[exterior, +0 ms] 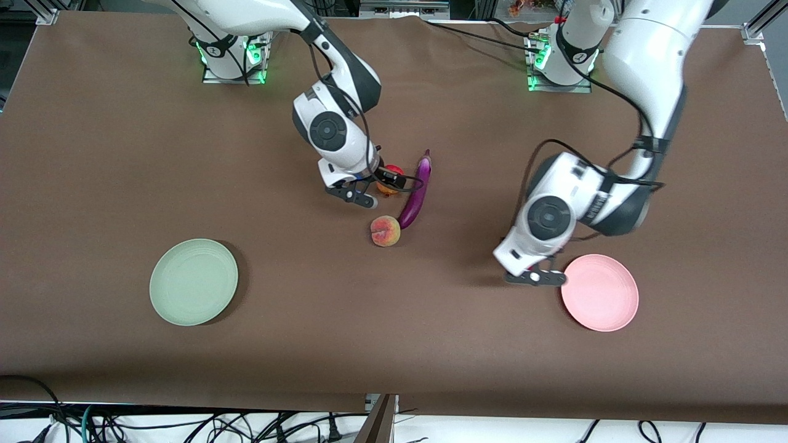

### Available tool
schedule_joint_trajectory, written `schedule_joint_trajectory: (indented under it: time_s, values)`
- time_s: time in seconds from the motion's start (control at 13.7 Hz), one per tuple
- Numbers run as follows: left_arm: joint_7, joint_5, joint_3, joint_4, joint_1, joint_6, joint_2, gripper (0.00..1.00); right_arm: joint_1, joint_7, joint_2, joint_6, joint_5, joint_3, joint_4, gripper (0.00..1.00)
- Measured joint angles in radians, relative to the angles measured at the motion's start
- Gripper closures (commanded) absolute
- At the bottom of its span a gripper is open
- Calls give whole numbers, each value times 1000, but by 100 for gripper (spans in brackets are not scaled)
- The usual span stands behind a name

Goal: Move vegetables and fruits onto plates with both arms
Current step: 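Carry the chili to the pink plate while the right gripper grasps the pomegranate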

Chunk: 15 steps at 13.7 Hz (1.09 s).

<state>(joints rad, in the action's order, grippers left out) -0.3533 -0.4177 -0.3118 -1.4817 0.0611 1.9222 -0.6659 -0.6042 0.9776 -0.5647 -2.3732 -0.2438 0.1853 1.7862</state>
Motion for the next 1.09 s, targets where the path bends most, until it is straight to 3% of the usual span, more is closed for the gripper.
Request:
schedule_joint_trajectory:
  time_s: [0.36, 0.58, 0.87, 0.95, 1.02, 1.09]
  values:
    - [323, -99, 5, 23, -105, 17, -5, 90, -12, 1, -21, -3, 0, 0, 0, 0]
    - [365, -182, 34, 24, -108, 115, -45, 90, -25, 1, -39, -15, 0, 0, 0, 0]
    - [370, -186, 41, 24, -116, 196, -128, 87, -38, 1, -69, -58, 0, -1, 0, 0]
    - [370, -186, 42, 24, -118, 216, -141, 76, -39, 1, -78, -63, 0, -1, 0, 4]
    - [370, -186, 43, 23, -122, 222, -148, 53, -39, 1, -84, -67, 0, -1, 0, 30]
    - [370, -186, 43, 22, -127, 226, -152, 1, -39, 1, -88, -70, 0, -2, 0, 57]
